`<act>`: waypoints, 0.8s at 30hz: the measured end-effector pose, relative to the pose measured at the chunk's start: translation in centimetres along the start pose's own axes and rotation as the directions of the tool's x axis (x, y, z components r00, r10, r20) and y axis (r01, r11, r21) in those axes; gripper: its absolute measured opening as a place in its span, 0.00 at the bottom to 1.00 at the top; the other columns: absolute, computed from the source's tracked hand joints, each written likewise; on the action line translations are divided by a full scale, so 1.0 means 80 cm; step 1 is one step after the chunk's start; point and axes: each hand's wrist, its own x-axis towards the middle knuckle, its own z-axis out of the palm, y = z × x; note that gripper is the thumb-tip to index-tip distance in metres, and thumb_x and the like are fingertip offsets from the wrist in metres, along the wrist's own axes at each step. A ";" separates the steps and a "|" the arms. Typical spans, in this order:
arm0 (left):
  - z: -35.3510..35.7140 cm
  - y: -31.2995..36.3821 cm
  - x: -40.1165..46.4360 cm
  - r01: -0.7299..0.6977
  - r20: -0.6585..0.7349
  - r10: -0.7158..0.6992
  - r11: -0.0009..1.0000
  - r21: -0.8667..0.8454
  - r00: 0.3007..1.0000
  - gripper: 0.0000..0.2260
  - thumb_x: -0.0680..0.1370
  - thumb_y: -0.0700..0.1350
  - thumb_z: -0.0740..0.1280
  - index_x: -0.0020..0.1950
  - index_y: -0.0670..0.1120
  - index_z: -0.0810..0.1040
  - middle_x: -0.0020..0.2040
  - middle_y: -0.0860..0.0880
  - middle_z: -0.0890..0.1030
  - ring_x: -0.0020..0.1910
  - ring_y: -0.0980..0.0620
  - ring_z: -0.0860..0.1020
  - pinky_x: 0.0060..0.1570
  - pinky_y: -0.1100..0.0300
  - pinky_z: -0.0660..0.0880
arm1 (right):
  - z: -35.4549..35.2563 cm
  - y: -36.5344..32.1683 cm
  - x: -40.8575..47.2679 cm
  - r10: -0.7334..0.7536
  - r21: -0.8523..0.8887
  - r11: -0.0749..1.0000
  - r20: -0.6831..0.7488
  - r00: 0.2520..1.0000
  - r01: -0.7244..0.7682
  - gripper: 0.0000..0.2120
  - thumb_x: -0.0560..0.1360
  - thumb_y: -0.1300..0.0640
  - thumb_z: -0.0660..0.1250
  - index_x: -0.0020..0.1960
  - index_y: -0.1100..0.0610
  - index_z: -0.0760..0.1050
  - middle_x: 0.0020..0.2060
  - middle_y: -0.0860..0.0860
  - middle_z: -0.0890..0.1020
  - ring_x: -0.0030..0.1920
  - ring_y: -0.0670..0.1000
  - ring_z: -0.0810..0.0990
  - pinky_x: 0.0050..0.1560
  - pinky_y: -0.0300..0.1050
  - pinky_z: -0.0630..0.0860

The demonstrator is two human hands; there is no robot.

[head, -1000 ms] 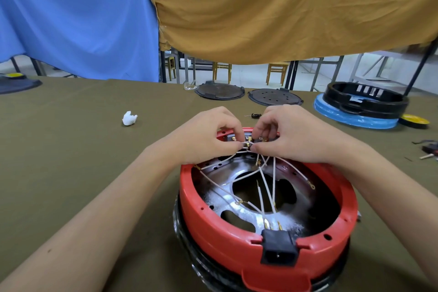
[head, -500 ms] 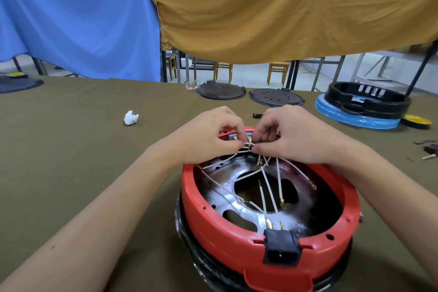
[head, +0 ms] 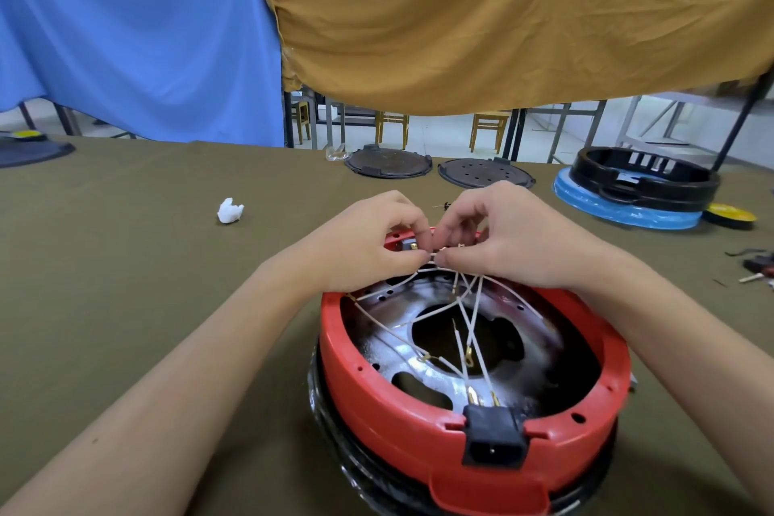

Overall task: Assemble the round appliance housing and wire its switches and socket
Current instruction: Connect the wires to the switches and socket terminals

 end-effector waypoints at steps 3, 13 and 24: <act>-0.001 0.000 -0.001 0.009 0.013 -0.009 1.000 0.008 1.000 0.02 0.76 0.47 0.69 0.47 0.54 0.80 0.58 0.53 0.75 0.56 0.55 0.76 0.60 0.58 0.69 | -0.013 0.004 -0.002 0.049 -0.119 0.992 -0.018 0.999 -0.051 0.04 0.68 0.49 0.76 0.39 0.47 0.83 0.36 0.47 0.82 0.38 0.42 0.78 0.40 0.38 0.74; 0.000 -0.003 0.000 -0.008 0.016 0.008 1.000 0.009 1.000 0.02 0.77 0.50 0.70 0.48 0.55 0.80 0.57 0.54 0.75 0.56 0.56 0.75 0.62 0.55 0.70 | -0.010 -0.004 -0.004 0.022 -0.145 0.989 0.058 0.998 -0.013 0.03 0.70 0.52 0.76 0.39 0.49 0.83 0.43 0.49 0.78 0.43 0.47 0.77 0.45 0.40 0.72; -0.001 -0.005 0.001 -0.018 0.026 0.019 0.999 -0.028 0.999 0.01 0.76 0.49 0.70 0.46 0.55 0.80 0.57 0.54 0.75 0.55 0.57 0.75 0.62 0.55 0.70 | -0.013 0.000 -0.004 0.070 -0.191 0.980 0.028 0.997 -0.063 0.06 0.69 0.45 0.76 0.41 0.47 0.83 0.40 0.47 0.82 0.42 0.44 0.78 0.44 0.39 0.75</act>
